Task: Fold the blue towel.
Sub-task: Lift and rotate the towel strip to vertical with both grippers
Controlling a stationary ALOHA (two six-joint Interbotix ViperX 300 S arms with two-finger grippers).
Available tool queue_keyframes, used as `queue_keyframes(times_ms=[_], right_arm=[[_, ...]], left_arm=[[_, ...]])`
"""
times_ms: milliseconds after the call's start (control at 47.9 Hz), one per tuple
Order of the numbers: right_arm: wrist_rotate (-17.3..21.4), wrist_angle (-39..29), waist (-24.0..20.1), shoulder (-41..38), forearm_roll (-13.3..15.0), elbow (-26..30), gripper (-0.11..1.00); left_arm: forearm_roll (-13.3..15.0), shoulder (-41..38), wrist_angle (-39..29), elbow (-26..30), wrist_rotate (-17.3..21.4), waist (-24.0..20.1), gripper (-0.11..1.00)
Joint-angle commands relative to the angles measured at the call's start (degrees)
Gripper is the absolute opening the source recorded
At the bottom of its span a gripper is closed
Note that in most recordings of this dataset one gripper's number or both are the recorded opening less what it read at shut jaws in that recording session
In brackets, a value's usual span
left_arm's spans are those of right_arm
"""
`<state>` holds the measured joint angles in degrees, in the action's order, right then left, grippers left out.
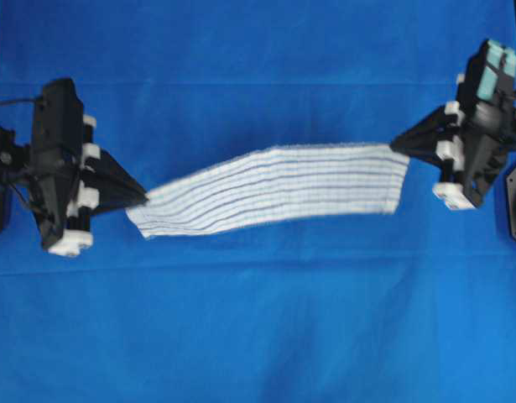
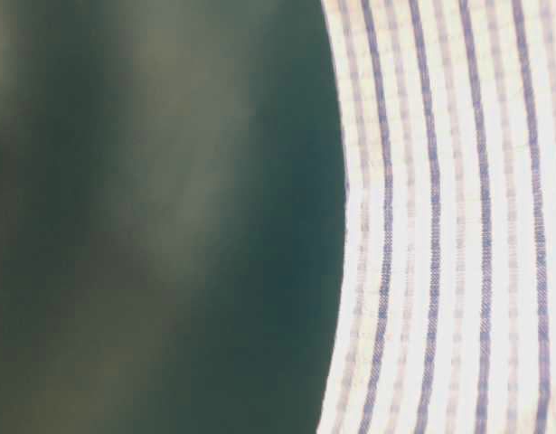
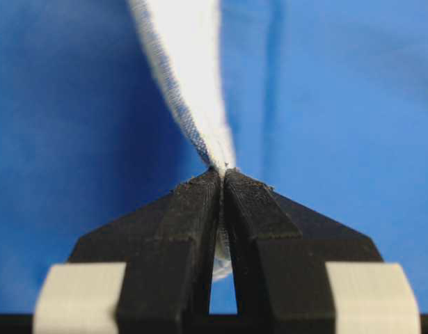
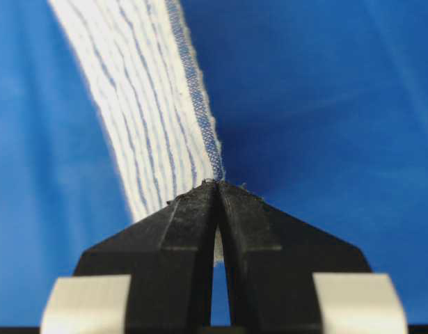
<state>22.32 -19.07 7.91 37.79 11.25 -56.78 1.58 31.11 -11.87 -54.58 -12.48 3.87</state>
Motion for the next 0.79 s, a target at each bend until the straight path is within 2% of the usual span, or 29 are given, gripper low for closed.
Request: queue_keyframes(times_ms=[0, 167, 334, 563, 772], right_arm=[[0.09, 2.02, 3.69, -1.85, 1.32, 2.02, 0.02], [-0.26, 6.59, 11.16, -6.50, 3.16, 3.78, 0.02], [-0.62, 10.46, 15.56, -12.13, 4.57, 6.86, 0.02], [-0.70, 13.10, 17.40, -21.53, 8.09, 14.41, 0.02], [-0.70, 13.18, 17.75, -28.13, 10.99, 21.62, 0.02]], left_arm=[[-0.09, -1.76, 2.55, 2.46, 0.00, 1.85, 0.01], [-0.09, -8.17, 5.89, 6.68, 0.35, 4.92, 0.01], [-0.09, -15.56, 6.86, 13.45, 0.62, 6.15, 0.01], [-0.18, -25.84, 7.21, 23.82, 0.97, 6.94, 0.01], [-0.26, -31.03, 8.44, 30.23, 1.14, 8.53, 0.01]])
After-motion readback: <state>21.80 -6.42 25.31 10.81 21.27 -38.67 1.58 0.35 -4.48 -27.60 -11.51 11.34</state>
